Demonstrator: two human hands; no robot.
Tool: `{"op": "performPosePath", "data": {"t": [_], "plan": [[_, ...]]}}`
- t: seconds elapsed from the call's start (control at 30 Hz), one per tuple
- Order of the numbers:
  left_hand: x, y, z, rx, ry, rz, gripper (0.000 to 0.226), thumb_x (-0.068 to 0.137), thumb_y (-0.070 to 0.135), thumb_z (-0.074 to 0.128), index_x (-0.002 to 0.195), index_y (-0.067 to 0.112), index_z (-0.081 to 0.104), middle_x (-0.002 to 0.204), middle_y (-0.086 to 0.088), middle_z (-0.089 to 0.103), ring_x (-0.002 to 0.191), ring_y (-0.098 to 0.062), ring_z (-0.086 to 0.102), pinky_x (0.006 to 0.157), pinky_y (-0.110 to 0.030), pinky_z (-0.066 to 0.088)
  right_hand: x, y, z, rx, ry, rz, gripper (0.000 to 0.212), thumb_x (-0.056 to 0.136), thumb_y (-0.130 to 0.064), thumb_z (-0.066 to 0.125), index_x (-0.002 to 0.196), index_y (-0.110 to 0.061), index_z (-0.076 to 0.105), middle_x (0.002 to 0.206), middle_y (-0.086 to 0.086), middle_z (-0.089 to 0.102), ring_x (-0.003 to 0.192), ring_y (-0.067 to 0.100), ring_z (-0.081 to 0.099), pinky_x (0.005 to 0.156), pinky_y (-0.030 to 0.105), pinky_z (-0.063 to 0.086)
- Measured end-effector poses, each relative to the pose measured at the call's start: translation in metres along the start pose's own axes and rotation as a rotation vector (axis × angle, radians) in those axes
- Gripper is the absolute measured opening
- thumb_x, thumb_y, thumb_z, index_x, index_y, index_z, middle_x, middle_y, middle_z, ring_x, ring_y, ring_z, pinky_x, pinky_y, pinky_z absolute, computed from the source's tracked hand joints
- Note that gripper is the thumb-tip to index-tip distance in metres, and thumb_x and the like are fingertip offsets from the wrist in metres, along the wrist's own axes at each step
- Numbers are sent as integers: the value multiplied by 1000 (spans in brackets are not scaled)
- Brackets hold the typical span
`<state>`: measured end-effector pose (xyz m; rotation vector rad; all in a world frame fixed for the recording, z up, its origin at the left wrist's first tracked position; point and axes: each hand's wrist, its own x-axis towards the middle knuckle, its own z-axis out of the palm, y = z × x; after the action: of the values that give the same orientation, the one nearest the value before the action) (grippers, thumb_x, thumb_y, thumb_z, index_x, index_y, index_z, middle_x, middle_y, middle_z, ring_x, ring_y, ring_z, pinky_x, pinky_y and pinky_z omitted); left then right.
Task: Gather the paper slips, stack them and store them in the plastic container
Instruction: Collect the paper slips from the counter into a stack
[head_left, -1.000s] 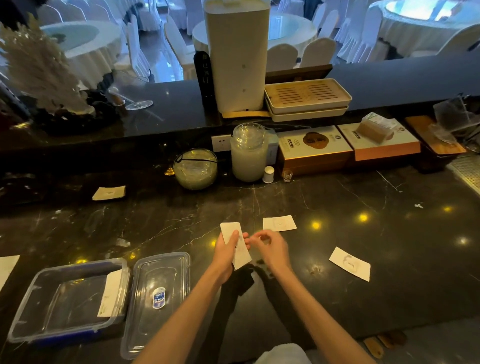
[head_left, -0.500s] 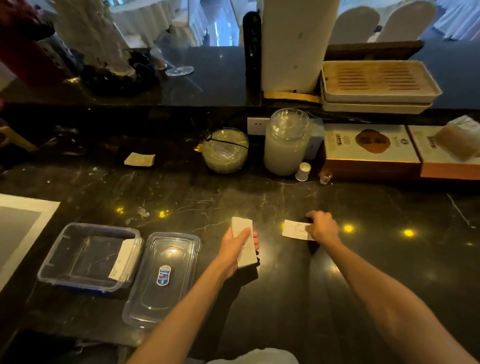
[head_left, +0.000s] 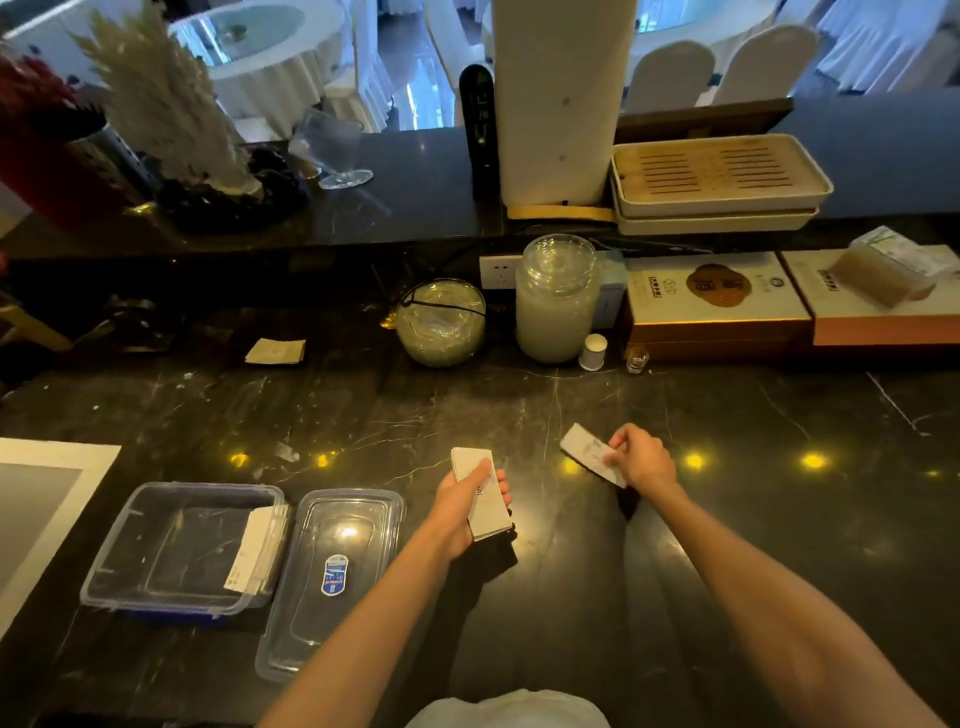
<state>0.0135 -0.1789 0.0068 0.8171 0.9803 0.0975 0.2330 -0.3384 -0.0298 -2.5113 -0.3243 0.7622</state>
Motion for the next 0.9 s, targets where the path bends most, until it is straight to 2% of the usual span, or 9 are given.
{"op": "performPosePath", "data": {"t": [0.2, 0.27, 0.37, 0.5, 0.6, 0.67, 0.73, 0.8, 0.9], "plan": [[1, 31, 19, 42, -50, 36, 41, 96, 35, 60, 127, 9, 54, 106, -15, 69, 91, -26, 68, 86, -42, 58, -47, -56, -26, 696, 251, 46, 40, 77, -20, 80, 114, -19, 64, 117, 5, 66, 104, 21, 63, 89, 38, 53], [-1, 39, 23, 44, -92, 50, 45, 97, 40, 55, 131, 10, 52, 109, -14, 69, 95, -27, 69, 83, -41, 58, -75, -77, -19, 842, 191, 34, 42, 79, -21, 78, 117, -24, 61, 120, 2, 62, 106, 20, 62, 85, 38, 58], [-3, 46, 23, 18, -217, 38, 57, 98, 53, 44, 137, 13, 51, 123, -17, 67, 110, -36, 66, 97, -56, 52, -123, -99, 7, 977, 22, 44, 38, 81, -21, 76, 113, -30, 59, 113, 1, 64, 93, 20, 70, 58, 27, 59], [-6, 43, 11, -45, -292, 5, 71, 92, 70, 30, 136, 19, 52, 133, -18, 61, 120, -40, 61, 102, -60, 47, -161, -115, 47, 915, -12, 101, 36, 83, -22, 74, 115, -29, 59, 109, -2, 65, 92, 13, 67, 60, 24, 53], [-8, 39, -6, -5, -265, -7, 77, 86, 77, 30, 116, 15, 65, 111, -14, 73, 101, -32, 70, 80, -47, 61, -174, -121, 69, 868, 35, 109, 33, 82, -17, 75, 106, -30, 58, 104, -3, 64, 90, 11, 67, 65, 25, 57], [-10, 32, -15, 46, -228, 9, 66, 87, 70, 42, 111, 15, 67, 95, -11, 77, 84, -26, 75, 68, -40, 62, -180, -123, 80, 810, 71, 107, 32, 81, -17, 76, 103, -30, 56, 104, 0, 66, 89, 13, 68, 72, 31, 61], [-9, 22, -24, 88, -196, 55, 45, 93, 49, 56, 123, 16, 60, 97, -9, 77, 80, -22, 77, 62, -37, 61, -185, -122, 89, 734, 113, 119, 33, 80, -20, 78, 104, -28, 56, 102, 1, 68, 88, 14, 68, 79, 36, 60], [-10, 10, -31, 118, -204, 84, 39, 95, 34, 61, 130, 16, 56, 100, -8, 75, 81, -21, 76, 62, -35, 60, -189, -117, 98, 604, 164, 98, 38, 80, -25, 78, 111, -26, 55, 97, -2, 69, 83, 9, 67, 77, 34, 60], [-10, -7, -42, 203, -232, 111, 39, 96, 34, 60, 130, 15, 56, 101, -7, 76, 91, -26, 74, 70, -38, 61, -197, -109, 109, 330, 212, 6, 51, 81, -33, 76, 124, -24, 50, 96, -1, 73, 79, 9, 69, 68, 28, 59]]}}
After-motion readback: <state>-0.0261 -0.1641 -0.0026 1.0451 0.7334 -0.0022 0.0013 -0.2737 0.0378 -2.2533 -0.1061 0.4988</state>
